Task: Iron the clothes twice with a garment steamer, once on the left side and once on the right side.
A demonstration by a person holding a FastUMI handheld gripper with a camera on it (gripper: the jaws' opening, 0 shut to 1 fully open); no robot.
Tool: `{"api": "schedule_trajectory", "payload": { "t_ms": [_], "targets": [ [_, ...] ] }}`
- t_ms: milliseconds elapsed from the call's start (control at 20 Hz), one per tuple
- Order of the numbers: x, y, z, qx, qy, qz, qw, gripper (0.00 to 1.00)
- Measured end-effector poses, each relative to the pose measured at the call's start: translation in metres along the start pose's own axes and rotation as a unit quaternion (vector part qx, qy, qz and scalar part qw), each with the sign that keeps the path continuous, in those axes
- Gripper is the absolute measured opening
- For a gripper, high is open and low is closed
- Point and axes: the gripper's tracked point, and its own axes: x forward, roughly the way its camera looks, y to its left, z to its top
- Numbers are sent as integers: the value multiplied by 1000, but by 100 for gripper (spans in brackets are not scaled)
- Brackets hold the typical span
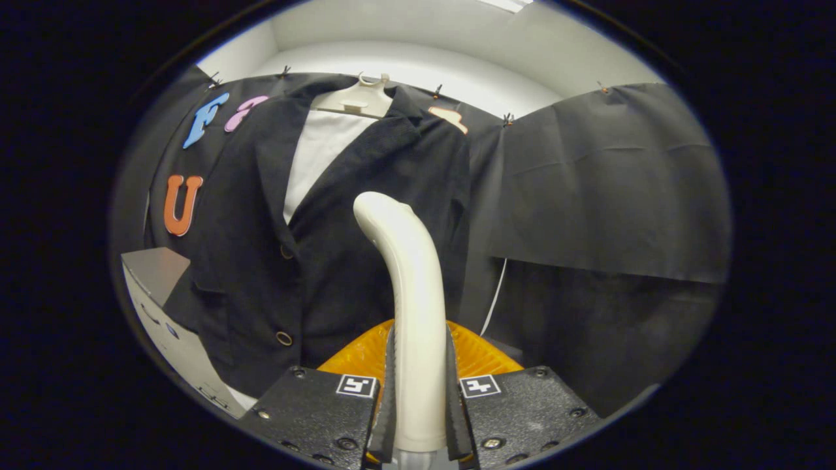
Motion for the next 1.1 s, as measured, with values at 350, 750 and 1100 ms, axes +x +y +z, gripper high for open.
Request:
{"api": "schedule_trajectory", "payload": {
  "t_ms": [350,750,1100],
  "targets": [
    [-14,8,-43,-24,40,7,999,34],
    [-32,31,-82,-38,79,29,996,33],
    [-45,44,-114,-54,113,37,991,33]
  ]
}}
